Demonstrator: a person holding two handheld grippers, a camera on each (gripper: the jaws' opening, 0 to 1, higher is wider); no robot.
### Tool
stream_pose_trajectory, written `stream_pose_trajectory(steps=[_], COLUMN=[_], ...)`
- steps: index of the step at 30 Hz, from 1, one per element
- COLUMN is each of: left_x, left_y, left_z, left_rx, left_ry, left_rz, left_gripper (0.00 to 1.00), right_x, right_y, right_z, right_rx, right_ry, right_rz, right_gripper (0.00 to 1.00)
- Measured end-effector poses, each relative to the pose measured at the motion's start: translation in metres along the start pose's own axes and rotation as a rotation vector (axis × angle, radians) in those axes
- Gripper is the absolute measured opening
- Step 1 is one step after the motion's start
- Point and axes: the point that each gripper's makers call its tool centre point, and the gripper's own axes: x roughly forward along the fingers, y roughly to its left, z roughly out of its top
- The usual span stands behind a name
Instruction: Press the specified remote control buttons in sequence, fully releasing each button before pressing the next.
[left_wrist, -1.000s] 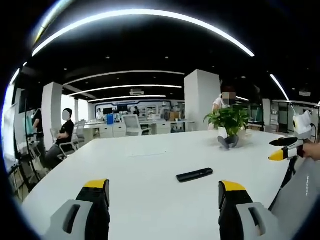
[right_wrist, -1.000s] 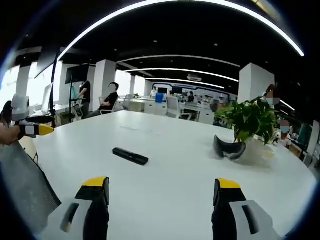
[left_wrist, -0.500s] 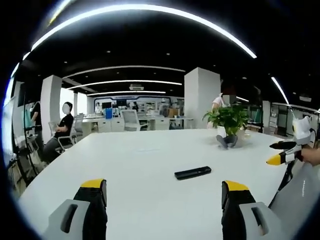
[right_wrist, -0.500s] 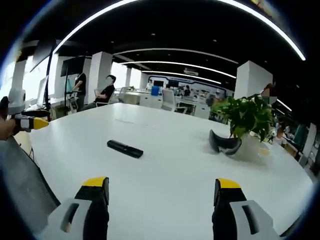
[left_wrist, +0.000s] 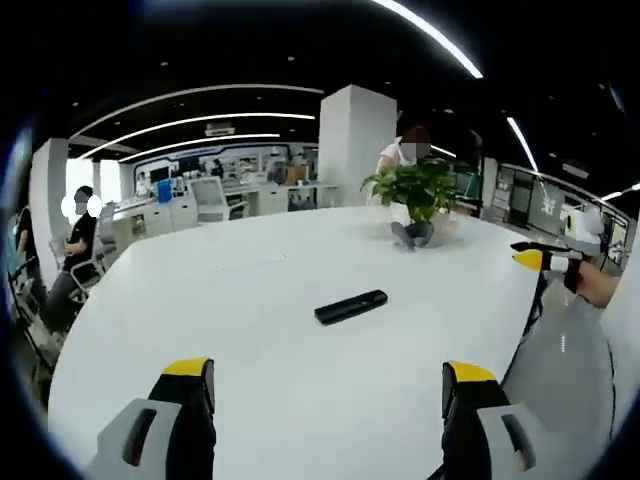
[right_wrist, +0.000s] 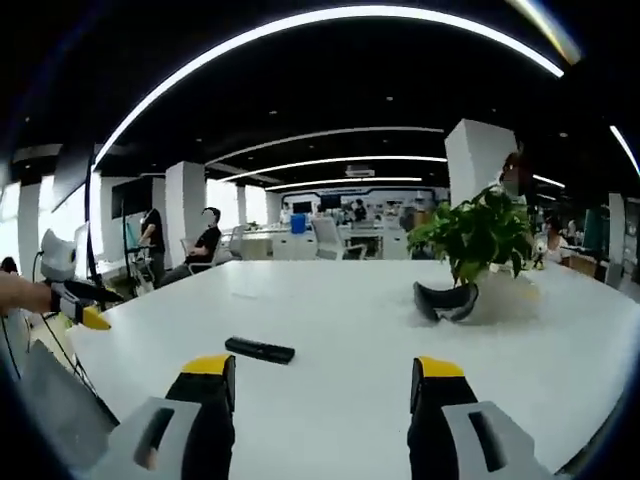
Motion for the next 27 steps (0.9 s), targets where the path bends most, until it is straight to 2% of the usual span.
stream_pose_trajectory(steps=[1,4,6,7,8,10,11,13,16,17,18,22,24,27], left_x=[0.007,0.028,0.046,0.053,0.065,0.082,0.086,0.100,0.120,0.124,0.132,0.156,0.167,0.189], left_y=[0.002,-0.003,-0.005,-0.003,-0.003,0.000,0.000,-0.003,-0.003,-0.002,-0.001,0.008,0.004,0.008], left_z=[0.003,0.012,0.021,0.024,0.031,0.032,0.033,0.033,0.036,0.036,0.035,0.033,0.034,0.034], left_rx=[0.057,0.137,0.173,0.190,0.229,0.274,0.284,0.290,0.276,0.278,0.292,0.327,0.320,0.380], left_ry=[0.029,0.100,0.121,0.128,0.132,0.187,0.197,0.253,0.312,0.324,0.350,0.410,0.442,0.489], left_rz=[-0.016,-0.111,-0.153,-0.157,-0.177,-0.214,-0.223,-0.288,-0.350,-0.362,-0.380,-0.389,-0.421,-0.433], left_gripper=[0.97,0.89,0.86,0.87,0.86,0.81,0.80,0.80,0.80,0.81,0.81,0.80,0.79,0.78], right_x=[0.001,0.005,0.006,0.005,0.005,0.005,0.005,0.005,0.005,0.005,0.006,0.006,0.007,0.008], right_y=[0.001,0.010,0.014,0.012,0.011,0.011,0.008,0.006,0.001,0.000,0.002,0.001,0.003,0.007], right_z=[-0.001,-0.002,-0.010,-0.013,-0.014,-0.012,-0.013,-0.015,-0.016,-0.018,-0.022,-0.020,-0.021,-0.023], right_rx=[-0.003,-0.017,-0.091,-0.078,-0.063,-0.015,-0.013,-0.011,0.006,0.023,0.083,0.114,0.112,0.086], right_ry=[0.006,0.002,0.027,0.047,0.039,0.025,0.027,0.035,0.036,0.036,0.056,0.041,0.048,0.069], right_rz=[0.004,0.046,0.069,0.057,0.060,0.071,0.065,0.053,0.027,0.030,0.044,0.048,0.054,0.058], right_gripper=[0.67,0.63,0.57,0.55,0.53,0.52,0.52,0.51,0.51,0.51,0.52,0.54,0.54,0.52])
